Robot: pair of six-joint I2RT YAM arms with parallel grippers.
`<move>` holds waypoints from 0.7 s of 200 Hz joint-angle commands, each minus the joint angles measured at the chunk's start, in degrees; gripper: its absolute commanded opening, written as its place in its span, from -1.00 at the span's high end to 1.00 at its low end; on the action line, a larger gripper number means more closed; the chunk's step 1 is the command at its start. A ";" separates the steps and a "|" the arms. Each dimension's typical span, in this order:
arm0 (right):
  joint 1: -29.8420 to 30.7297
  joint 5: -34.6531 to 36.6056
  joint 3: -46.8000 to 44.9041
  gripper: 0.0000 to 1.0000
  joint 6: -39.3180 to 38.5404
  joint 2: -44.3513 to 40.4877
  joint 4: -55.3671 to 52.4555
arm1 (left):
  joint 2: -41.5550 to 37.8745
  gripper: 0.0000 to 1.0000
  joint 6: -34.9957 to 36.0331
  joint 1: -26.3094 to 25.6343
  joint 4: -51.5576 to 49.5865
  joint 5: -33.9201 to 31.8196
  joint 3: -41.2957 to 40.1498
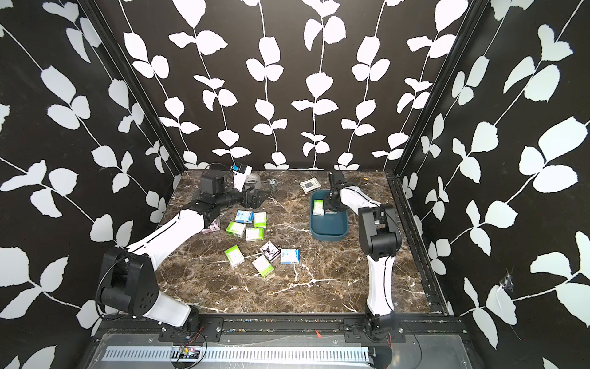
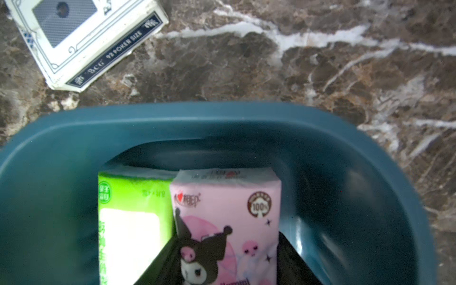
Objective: Put the pocket tissues into the storage box
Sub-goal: Place the pocket tissues in the storage box.
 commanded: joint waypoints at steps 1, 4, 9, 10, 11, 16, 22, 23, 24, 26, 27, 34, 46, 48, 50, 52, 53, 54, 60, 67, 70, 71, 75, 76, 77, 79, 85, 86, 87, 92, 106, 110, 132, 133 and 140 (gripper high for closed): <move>-0.20 0.09 2.68 -0.23 0.23 0.30 -1.07 | -1.16 -0.98 0.85 -0.20 -1.21 0.09 0.72; -0.21 0.01 2.67 -0.26 0.23 0.22 -1.13 | -1.16 -0.98 0.85 -0.22 -1.21 0.09 0.73; -0.23 -0.02 2.68 -0.28 0.21 0.03 -1.16 | -1.16 -0.98 0.83 -0.22 -1.21 0.08 0.72; -0.23 -0.02 2.68 -0.28 0.21 0.03 -1.16 | -1.16 -0.98 0.84 -0.22 -1.20 0.09 0.72; -0.21 -0.09 2.68 -0.29 0.18 0.02 -1.16 | -1.16 -0.98 0.84 -0.22 -1.19 0.09 0.73; -0.25 -0.19 2.68 -0.32 0.09 -0.13 -1.22 | -1.16 -0.98 0.84 -0.22 -1.21 0.09 0.73; -0.26 -0.26 2.59 -0.34 0.16 -0.39 -1.24 | -1.16 -0.98 0.85 -0.22 -1.24 0.05 0.73; -0.28 -0.22 2.59 -0.35 0.12 -0.45 -1.24 | -1.16 -0.98 0.85 -0.22 -1.21 0.02 0.73; -0.29 -0.24 2.59 -0.35 0.10 -0.48 -1.24 | -1.16 -0.98 0.85 -0.22 -1.24 0.01 0.73; -0.22 -0.21 2.55 -0.36 0.08 -0.61 -1.24 | -1.16 -0.98 0.83 -0.22 -1.22 0.07 0.71; -0.26 -0.24 2.52 -0.35 0.08 -0.69 -1.20 | -1.16 -0.98 0.84 -0.22 -1.20 0.03 0.72; -0.22 -0.18 2.21 -0.37 0.08 -1.20 -1.08 | -1.16 -0.98 0.80 -0.22 -1.26 0.05 0.73; -0.26 -0.02 1.50 -0.37 0.20 -2.29 -0.73 | -1.07 -0.98 0.66 -0.22 -1.19 0.17 0.73; -0.22 -0.03 1.40 -0.37 0.17 -2.47 -0.65 | -1.07 -0.98 0.67 -0.22 -1.25 0.13 0.79; -0.25 -0.03 1.30 -0.37 0.23 -2.62 -0.70 | -1.07 -0.98 0.67 -0.22 -1.24 0.14 0.77; -0.24 -0.03 1.24 -0.38 0.20 -2.80 -0.65 | -1.07 -0.98 0.67 -0.20 -1.24 0.10 0.80; -0.22 -0.01 1.21 -0.38 0.18 -2.88 -0.64 | -1.07 -0.98 0.67 -0.21 -1.21 0.14 0.81; -0.26 0.04 1.20 -0.38 0.17 -2.97 -0.63 | -1.07 -0.98 0.67 -0.22 -1.20 0.11 0.81; -0.22 0.26 1.10 -0.38 0.20 -3.43 -0.86 | -1.07 -0.98 0.62 -0.18 -1.25 0.04 0.86; -0.23 0.60 0.86 -0.37 0.08 -3.97 -1.21 | -1.15 -0.98 0.57 -0.22 -1.25 0.08 0.81; -0.21 0.72 0.77 -0.37 0.01 -4.25 -1.31 | -1.16 -0.98 0.57 -0.22 -1.22 0.09 0.81; -0.21 0.76 0.71 -0.37 0.00 -4.36 -1.36 | -1.20 -0.98 0.58 -0.18 -1.25 0.09 0.77; -0.22 0.88 0.44 -0.34 -0.07 -4.79 -1.42 | -1.24 -0.97 0.63 -0.22 -1.22 0.09 0.88; -0.21 0.88 0.33 -0.32 -0.09 -4.89 -1.42 | -1.24 -0.98 0.65 -0.22 -1.20 0.09 0.85; -0.21 0.88 0.33 -0.32 -0.09 -4.89 -1.42 | -1.24 -0.98 0.62 -0.22 -1.19 0.09 0.87; -0.19 1.02 0.11 -0.29 -0.16 -5.23 -1.42 | -1.24 -0.98 0.59 -0.22 -1.18 0.09 0.90; -0.26 1.04 -0.40 -0.22 -0.26 -6.00 -1.34 | -1.24 -0.98 0.59 -0.22 -1.12 -0.01 0.90; -0.23 1.09 -0.49 -0.22 -0.31 -6.20 -1.38 | -1.24 -0.98 0.59 -0.22 -1.11 0.00 0.90; -0.22 1.12 -0.53 -0.21 -0.38 -6.30 -1.44 | -1.24 -0.98 0.59 -0.22 -1.14 -0.05 0.90; -0.25 1.14 -0.98 -0.18 -0.57 -6.88 -1.57 | -1.29 -0.98 0.52 -0.22 -1.10 -0.01 0.91; -0.16 1.39 -1.95 -0.16 -1.48 -8.77 -2.31 | -1.16 -0.98 0.41 -0.27 -1.09 0.13 1.05; -0.19 1.60 -2.32 -0.15 -1.76 -9.27 -2.58 | -1.16 -0.98 0.33 -0.23 -0.97 0.16 1.03; -0.16 2.42 -3.81 -0.03 -3.76 -11.37 -4.33 | -0.81 -0.98 -0.28 -0.20 -0.26 0.65 1.12; -0.18 2.44 -3.91 -0.03 -3.86 -11.43 -4.46 | -0.81 -0.98 -0.29 -0.21 -0.24 0.55 1.10; -0.19 2.42 -4.45 0.02 -4.35 -12.02 -4.81 | -0.63 -0.98 -0.44 -0.22 -0.14 0.67 1.21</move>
